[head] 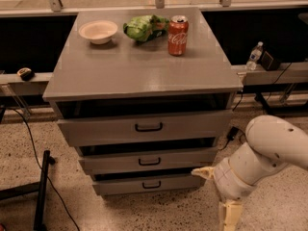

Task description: Open middle drawer

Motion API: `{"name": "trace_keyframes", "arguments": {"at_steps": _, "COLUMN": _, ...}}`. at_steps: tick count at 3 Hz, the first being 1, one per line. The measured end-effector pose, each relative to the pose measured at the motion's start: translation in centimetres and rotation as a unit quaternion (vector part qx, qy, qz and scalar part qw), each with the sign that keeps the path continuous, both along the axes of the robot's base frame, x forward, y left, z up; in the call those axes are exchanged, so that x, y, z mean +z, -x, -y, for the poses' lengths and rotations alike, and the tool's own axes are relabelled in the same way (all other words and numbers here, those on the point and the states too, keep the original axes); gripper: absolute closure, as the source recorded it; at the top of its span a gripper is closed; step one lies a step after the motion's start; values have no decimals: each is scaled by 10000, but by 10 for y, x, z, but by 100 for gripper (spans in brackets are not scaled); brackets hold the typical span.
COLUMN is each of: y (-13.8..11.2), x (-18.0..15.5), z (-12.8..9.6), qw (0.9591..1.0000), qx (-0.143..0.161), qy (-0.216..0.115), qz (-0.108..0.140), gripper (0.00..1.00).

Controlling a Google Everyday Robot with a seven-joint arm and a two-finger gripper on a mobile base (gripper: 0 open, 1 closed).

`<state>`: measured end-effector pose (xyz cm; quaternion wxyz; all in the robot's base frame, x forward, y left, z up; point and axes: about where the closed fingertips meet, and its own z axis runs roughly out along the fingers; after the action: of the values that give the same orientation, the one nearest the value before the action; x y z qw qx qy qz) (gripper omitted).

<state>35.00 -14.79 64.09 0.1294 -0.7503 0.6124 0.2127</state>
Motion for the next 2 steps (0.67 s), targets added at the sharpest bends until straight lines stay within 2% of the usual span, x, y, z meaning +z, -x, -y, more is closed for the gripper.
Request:
{"name": "trace_keyframes", "arguments": {"at_steps": 1, "y": 1, "x": -1, "z": -6, "qw": 9998, "qx": 141, "qy": 90, "qz": 126, "gripper": 0}}
{"name": "trace_keyframes", "arguments": {"at_steps": 2, "y": -11, "x": -34, "z": -12, "qw": 9953, "qx": -167, "qy": 594, "qz": 752, "gripper": 0}}
